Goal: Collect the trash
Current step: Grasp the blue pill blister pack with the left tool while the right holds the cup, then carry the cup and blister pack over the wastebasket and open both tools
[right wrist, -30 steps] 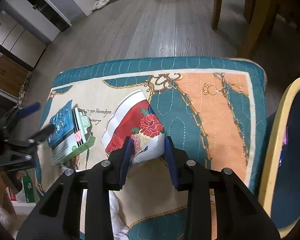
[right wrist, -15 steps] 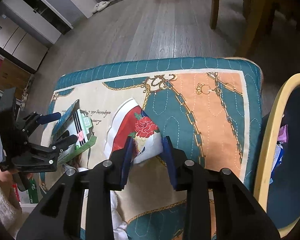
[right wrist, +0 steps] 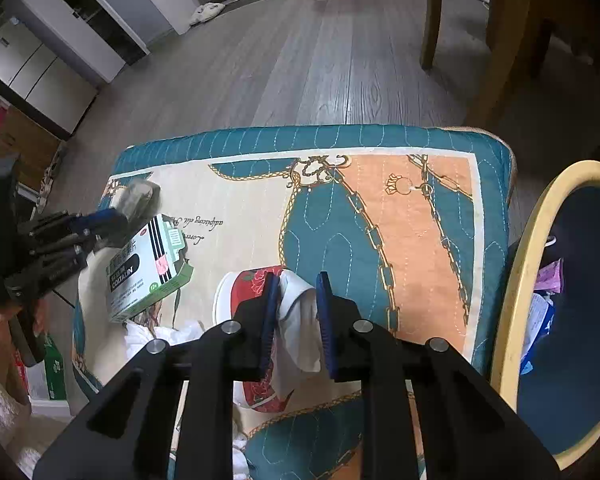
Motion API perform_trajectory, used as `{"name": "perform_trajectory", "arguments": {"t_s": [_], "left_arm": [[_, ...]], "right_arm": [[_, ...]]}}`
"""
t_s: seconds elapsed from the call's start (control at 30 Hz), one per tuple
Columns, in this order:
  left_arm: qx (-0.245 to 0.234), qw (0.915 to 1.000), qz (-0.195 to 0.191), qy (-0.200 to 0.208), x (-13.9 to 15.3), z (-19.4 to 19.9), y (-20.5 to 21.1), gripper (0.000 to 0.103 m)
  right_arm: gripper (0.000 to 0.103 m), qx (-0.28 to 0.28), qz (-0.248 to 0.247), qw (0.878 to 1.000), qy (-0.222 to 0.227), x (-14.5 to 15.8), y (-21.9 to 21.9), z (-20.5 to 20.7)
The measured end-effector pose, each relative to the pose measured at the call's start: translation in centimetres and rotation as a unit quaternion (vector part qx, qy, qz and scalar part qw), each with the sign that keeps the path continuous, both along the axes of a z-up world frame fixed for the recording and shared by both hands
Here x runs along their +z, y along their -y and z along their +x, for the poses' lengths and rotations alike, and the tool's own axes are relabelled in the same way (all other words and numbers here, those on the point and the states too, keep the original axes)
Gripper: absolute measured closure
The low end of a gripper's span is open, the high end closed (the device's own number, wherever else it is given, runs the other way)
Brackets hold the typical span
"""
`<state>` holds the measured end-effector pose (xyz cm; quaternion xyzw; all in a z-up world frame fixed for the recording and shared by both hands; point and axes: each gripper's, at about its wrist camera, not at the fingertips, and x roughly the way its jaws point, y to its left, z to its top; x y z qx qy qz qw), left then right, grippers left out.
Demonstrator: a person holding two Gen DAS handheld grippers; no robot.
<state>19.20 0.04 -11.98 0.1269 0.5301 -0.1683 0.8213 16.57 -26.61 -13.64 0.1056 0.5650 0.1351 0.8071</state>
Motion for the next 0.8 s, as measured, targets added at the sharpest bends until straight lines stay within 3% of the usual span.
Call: {"name": "perform_trajectory", "arguments": {"t_s": [0.07,0.3,0.5,0.63,0.8], "left_arm": [[0.006,1.0000,0.002,0.006,0.5,0.0,-0.4,0.091],[0.013,0.9995,-0.006,0.027,2.9,-0.4,-0.4,0.091],[0.018,0.9984,-0.030,0.045,6.9,-2.7,0.9,0.091],[0.020,0.9954,-0.066,0.067,10.3,-4.7,2.9,0.091],[-0.016,0.9928,-0.074,0.092,12.4,-7.7,7.1,0.091]], "right_arm": [[0.084,-0.003,0.002,1.000,0.003,0.3,0.4,-0.3],[0.084,-0.021,0.007,0.999,0.028,3.2,2.0,-1.8],[0.084,-0.052,0.030,0.997,0.053,7.0,3.9,-3.6],[0.084,-0.071,0.020,0.993,0.095,10.7,5.7,-5.2],[0.084,-0.111,0.021,0.984,0.135,14.3,9.6,-7.7]]}}
